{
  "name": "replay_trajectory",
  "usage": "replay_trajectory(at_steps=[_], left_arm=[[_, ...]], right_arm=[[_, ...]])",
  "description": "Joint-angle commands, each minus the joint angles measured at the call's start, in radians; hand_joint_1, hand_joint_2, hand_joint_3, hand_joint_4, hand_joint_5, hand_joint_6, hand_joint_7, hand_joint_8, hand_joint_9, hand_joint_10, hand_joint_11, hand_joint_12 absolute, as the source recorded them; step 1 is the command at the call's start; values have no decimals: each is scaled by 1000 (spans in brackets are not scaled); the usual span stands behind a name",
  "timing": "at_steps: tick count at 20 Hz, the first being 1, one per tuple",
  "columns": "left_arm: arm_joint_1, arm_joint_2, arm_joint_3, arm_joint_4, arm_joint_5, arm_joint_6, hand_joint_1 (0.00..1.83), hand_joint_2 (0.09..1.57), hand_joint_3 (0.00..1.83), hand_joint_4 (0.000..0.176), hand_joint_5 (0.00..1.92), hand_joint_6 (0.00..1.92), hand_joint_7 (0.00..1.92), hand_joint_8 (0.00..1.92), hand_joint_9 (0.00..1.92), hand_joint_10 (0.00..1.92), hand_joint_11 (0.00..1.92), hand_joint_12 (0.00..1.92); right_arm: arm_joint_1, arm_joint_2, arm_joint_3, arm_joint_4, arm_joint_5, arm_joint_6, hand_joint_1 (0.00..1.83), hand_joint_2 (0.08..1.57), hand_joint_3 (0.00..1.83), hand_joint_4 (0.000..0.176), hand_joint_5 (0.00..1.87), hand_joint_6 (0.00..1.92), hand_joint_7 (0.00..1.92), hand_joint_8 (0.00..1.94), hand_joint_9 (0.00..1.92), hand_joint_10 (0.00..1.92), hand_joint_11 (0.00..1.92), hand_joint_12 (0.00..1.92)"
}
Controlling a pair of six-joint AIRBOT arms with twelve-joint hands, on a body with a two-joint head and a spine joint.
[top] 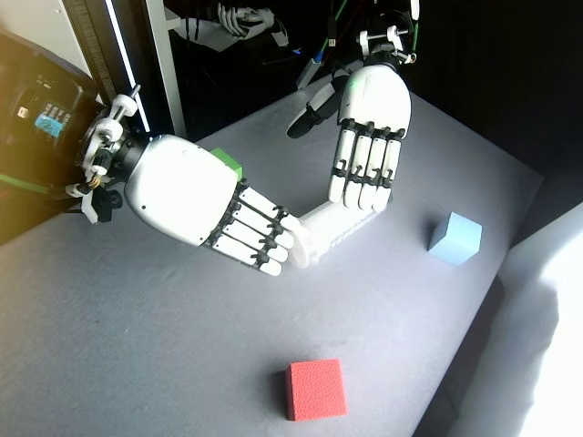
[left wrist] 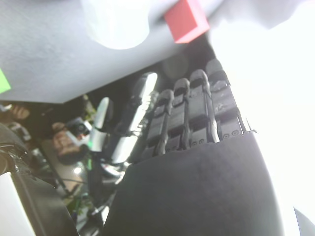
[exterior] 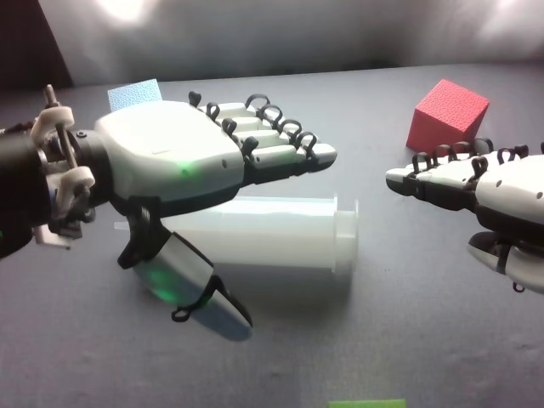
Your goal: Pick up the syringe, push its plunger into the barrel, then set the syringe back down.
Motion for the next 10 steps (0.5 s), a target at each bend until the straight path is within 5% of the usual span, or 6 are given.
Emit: replay_trajectory(at_steps=[1,10], left_arm=[[-4,17,-6,-29,-80,-3,563,756,3,0,8,0,65,1,55,3,0,275],[-3,21,-27,-39,-82,-2,573,761,2,0,5,1,59,1,46,2,0,213]], right_arm=[[7,11,-1,-25,66,5,1168,1534,0,0,44,2,0,0,0,0,21,37],[6,11,-2,-25,76,5,1157,1530,0,0,26,1,0,0,0,0,7,6]])
